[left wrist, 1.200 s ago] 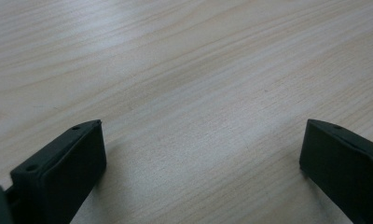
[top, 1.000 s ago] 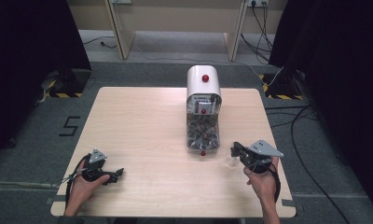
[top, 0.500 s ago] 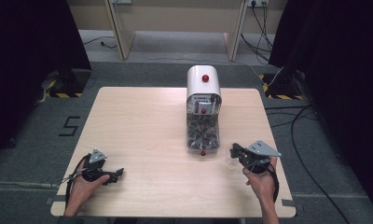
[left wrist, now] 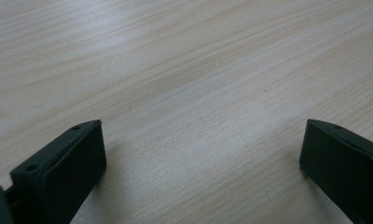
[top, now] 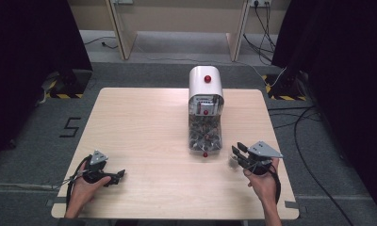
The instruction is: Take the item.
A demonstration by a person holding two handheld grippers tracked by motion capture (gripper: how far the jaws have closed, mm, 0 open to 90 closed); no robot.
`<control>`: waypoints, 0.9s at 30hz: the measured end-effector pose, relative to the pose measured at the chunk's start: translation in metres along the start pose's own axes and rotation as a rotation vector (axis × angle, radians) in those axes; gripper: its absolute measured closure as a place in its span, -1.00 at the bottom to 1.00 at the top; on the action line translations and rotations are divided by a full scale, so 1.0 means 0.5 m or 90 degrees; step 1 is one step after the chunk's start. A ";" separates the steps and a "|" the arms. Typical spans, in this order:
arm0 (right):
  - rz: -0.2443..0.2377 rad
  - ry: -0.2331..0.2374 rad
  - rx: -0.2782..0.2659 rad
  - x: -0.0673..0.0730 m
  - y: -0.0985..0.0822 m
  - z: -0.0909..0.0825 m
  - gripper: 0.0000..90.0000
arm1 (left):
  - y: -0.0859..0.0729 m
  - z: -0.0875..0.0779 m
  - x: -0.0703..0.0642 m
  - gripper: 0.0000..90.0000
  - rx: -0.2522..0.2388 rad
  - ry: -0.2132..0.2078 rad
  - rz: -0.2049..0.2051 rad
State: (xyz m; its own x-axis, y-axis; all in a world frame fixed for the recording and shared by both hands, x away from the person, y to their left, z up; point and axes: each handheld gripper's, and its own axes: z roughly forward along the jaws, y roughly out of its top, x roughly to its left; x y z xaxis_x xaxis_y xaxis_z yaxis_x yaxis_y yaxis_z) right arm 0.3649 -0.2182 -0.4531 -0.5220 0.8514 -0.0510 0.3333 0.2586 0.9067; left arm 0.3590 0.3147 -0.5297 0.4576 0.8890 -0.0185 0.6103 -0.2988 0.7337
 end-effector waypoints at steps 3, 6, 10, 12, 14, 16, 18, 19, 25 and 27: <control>-0.012 -0.025 -0.013 -0.004 0.005 -0.007 0.36 | 0.000 0.000 0.000 -1.00 0.000 0.000 0.000; -0.003 -0.030 -0.016 -0.009 0.007 -0.011 0.25 | 0.000 0.000 0.000 -1.00 0.000 0.000 0.000; 0.020 -0.048 -0.021 -0.025 0.004 -0.018 0.12 | 0.000 0.000 0.000 -1.00 0.000 0.000 0.000; 0.030 -0.051 -0.023 -0.034 0.004 -0.024 0.02 | 0.000 0.000 0.000 -1.00 0.000 0.000 0.000; 0.030 -0.051 -0.022 -0.035 0.005 -0.027 0.00 | 0.000 0.000 0.000 -1.00 0.000 0.000 0.000; 0.036 -0.054 -0.021 -0.043 0.006 -0.032 -0.07 | 0.000 0.000 0.000 -1.00 0.000 0.000 0.000; 0.040 -0.057 -0.023 -0.045 0.005 -0.033 -0.08 | 0.000 0.000 0.000 -1.00 0.000 0.000 0.000; 0.042 -0.059 -0.021 -0.051 0.003 -0.035 -0.10 | 0.000 0.000 0.000 -1.00 0.000 0.000 0.000; 0.057 -0.067 -0.017 -0.063 -0.003 -0.037 -0.14 | 0.000 0.000 0.000 -1.00 0.000 0.000 0.000; 0.058 -0.068 -0.016 -0.065 -0.004 -0.037 -0.15 | 0.000 0.000 0.000 -1.00 0.000 0.000 0.000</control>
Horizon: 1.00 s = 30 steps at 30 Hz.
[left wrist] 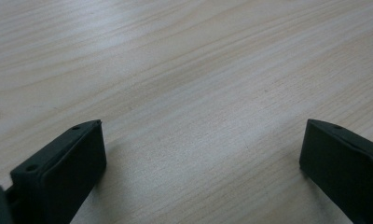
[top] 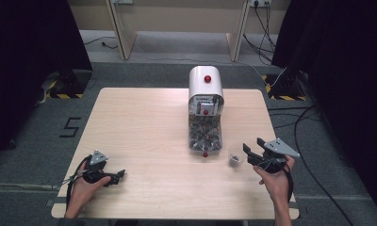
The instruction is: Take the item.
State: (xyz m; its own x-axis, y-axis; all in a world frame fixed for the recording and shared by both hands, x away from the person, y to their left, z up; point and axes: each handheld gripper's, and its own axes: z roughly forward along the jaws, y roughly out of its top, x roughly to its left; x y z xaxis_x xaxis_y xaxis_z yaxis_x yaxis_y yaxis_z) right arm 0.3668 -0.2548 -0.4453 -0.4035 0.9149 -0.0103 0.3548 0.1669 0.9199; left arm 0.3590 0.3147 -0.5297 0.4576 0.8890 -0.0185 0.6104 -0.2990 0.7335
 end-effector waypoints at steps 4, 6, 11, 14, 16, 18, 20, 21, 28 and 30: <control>0.005 -0.002 -0.001 -0.004 -0.001 -0.001 -0.15 | 0.000 0.000 0.000 -1.00 0.000 0.000 0.000; 0.010 -0.001 -0.002 -0.005 -0.001 -0.002 -0.15 | 0.000 0.000 0.000 -1.00 0.000 0.000 0.000; 0.013 -0.006 -0.001 -0.011 -0.003 -0.003 -0.15 | 0.000 0.000 0.000 -1.00 0.000 0.000 0.000; 0.019 -0.009 -0.001 -0.016 -0.007 -0.002 -0.16 | 0.000 0.000 0.000 -1.00 0.000 0.000 0.000; 0.022 -0.012 -0.002 -0.019 -0.008 -0.002 -0.16 | 0.000 0.000 0.000 -1.00 0.000 0.000 0.000; 0.024 -0.013 -0.001 -0.020 -0.009 -0.003 -0.16 | 0.000 0.000 0.000 -1.00 0.000 0.000 0.000; 0.029 -0.014 0.003 -0.024 -0.011 -0.003 -0.18 | 0.000 0.000 0.000 -1.00 0.000 0.000 0.000; 0.029 -0.014 0.003 -0.024 -0.011 -0.003 -0.18 | 0.000 0.000 0.000 -1.00 0.000 0.000 0.000; 0.055 -0.013 0.001 -0.036 -0.017 -0.005 -0.22 | 0.000 0.000 0.000 -1.00 0.000 -0.001 0.002; 0.060 -0.014 0.000 -0.039 -0.018 -0.007 -0.22 | 0.000 0.000 0.000 -1.00 0.000 -0.001 0.002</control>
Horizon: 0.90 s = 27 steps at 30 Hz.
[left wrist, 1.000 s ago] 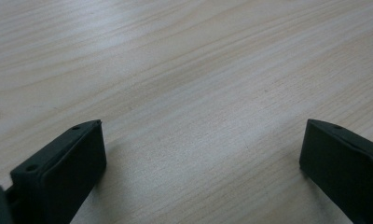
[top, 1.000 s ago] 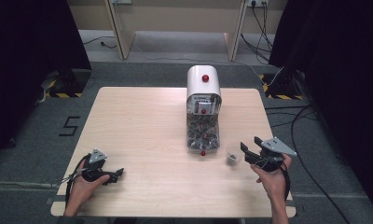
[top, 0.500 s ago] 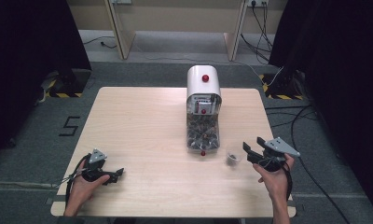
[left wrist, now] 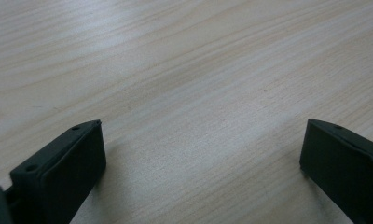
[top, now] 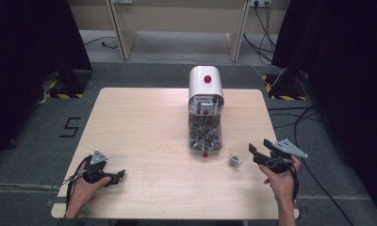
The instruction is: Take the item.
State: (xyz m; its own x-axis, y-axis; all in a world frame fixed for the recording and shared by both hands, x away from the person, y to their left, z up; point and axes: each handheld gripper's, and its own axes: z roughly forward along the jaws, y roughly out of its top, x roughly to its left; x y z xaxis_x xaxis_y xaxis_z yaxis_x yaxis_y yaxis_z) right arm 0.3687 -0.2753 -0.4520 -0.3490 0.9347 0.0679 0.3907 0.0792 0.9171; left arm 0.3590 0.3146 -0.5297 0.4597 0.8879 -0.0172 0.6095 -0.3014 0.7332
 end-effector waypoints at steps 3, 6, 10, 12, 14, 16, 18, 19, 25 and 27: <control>0.006 -0.001 -0.004 -0.006 0.000 -0.002 -0.23 | 0.000 0.000 0.000 -1.00 0.000 0.000 0.000; 0.014 -0.008 -0.007 -0.014 -0.002 -0.007 -0.23 | 0.000 0.000 0.000 -1.00 0.000 0.000 0.000; 0.019 -0.014 -0.004 -0.020 -0.004 -0.011 -0.23 | 0.000 0.000 0.000 -1.00 0.000 0.000 0.000; 0.019 -0.014 -0.002 -0.022 -0.006 -0.011 -0.23 | 0.000 0.000 0.000 -1.00 0.000 0.000 0.000; 0.021 -0.019 0.001 -0.025 -0.009 -0.012 -0.24 | 0.000 0.000 0.000 -1.00 0.000 0.000 0.000; 0.019 -0.020 0.002 -0.026 -0.009 -0.013 -0.24 | 0.000 0.000 0.000 -1.00 0.000 0.000 0.000; 0.019 -0.019 0.004 -0.028 -0.011 -0.014 -0.24 | 0.000 0.000 0.000 -1.00 0.000 0.000 0.000; 0.023 -0.021 0.006 -0.029 -0.012 -0.015 -0.25 | 0.000 0.000 0.000 -1.00 0.000 0.000 0.000; 0.022 -0.028 0.021 -0.039 -0.028 -0.019 -0.25 | 0.000 0.000 0.000 -1.00 0.000 0.000 0.000; 0.027 -0.030 0.028 -0.042 -0.034 -0.019 -0.26 | 0.000 0.000 0.000 -1.00 0.000 0.000 0.000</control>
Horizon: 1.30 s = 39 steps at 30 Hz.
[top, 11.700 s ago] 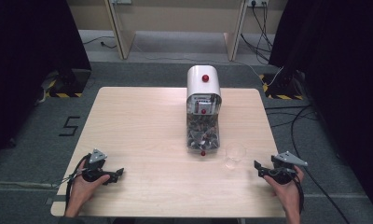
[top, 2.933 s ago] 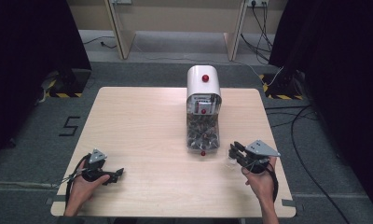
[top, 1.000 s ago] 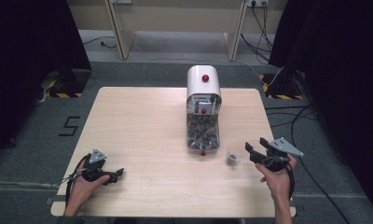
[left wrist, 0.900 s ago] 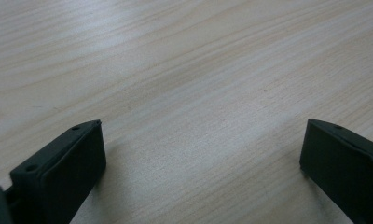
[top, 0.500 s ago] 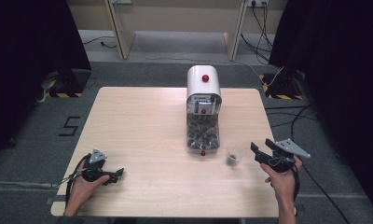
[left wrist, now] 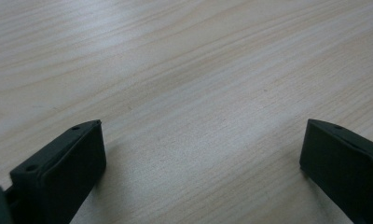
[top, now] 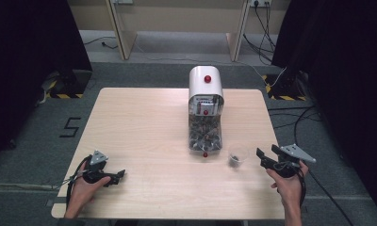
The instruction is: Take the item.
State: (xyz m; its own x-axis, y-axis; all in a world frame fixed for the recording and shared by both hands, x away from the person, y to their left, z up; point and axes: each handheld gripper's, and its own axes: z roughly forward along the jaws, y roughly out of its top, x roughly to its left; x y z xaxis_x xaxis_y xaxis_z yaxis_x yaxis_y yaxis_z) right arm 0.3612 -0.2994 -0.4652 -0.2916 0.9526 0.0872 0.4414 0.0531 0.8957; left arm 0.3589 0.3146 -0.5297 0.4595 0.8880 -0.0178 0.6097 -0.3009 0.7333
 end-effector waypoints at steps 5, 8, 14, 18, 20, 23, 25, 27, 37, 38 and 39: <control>-0.010 -0.007 0.006 -0.004 -0.005 0.000 -0.26 | 0.000 0.000 0.000 -1.00 0.000 0.000 0.000; -0.010 -0.008 0.012 -0.003 -0.009 0.001 -0.27 | 0.000 0.000 0.000 -1.00 0.000 0.000 0.000; -0.025 -0.001 0.043 0.002 -0.022 0.006 -0.31 | 0.000 0.000 0.000 -1.00 0.000 0.000 0.000; -0.032 -0.009 0.059 -0.001 -0.035 0.002 -0.38 | 0.000 0.000 0.000 -1.00 0.000 0.000 0.000; -0.030 -0.012 0.065 -0.004 -0.046 -0.003 -0.40 | 0.000 0.000 0.000 -1.00 0.000 0.000 0.000; -0.034 -0.016 0.063 -0.008 -0.065 -0.016 -0.47 | 0.000 0.000 0.000 -1.00 0.000 0.000 0.000; -0.033 -0.013 0.067 -0.004 -0.073 -0.021 -0.49 | 0.000 0.000 0.000 -1.00 0.000 0.000 0.000; -0.038 -0.009 0.067 -0.001 -0.078 -0.022 -0.50 | 0.000 0.000 0.000 -1.00 0.000 0.000 0.000; -0.049 -0.003 0.083 0.011 -0.108 -0.030 -0.52 | 0.000 0.000 0.000 -1.00 0.000 0.000 0.000; -0.047 -0.004 0.087 0.013 -0.113 -0.031 -0.52 | 0.000 0.000 0.000 -1.00 0.000 0.000 0.000; -0.053 -0.001 0.094 0.014 -0.121 -0.030 -0.51 | 0.000 0.000 0.000 -1.00 0.000 0.000 0.000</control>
State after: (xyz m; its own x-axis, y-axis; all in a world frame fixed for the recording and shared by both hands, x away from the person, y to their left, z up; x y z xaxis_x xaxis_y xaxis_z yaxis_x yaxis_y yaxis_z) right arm 0.3196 -0.3007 -0.5121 -0.3313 0.9434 0.0141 0.5350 0.1755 0.8264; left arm 0.3589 0.3147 -0.5297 0.4596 0.8879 -0.0177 0.6098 -0.3011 0.7331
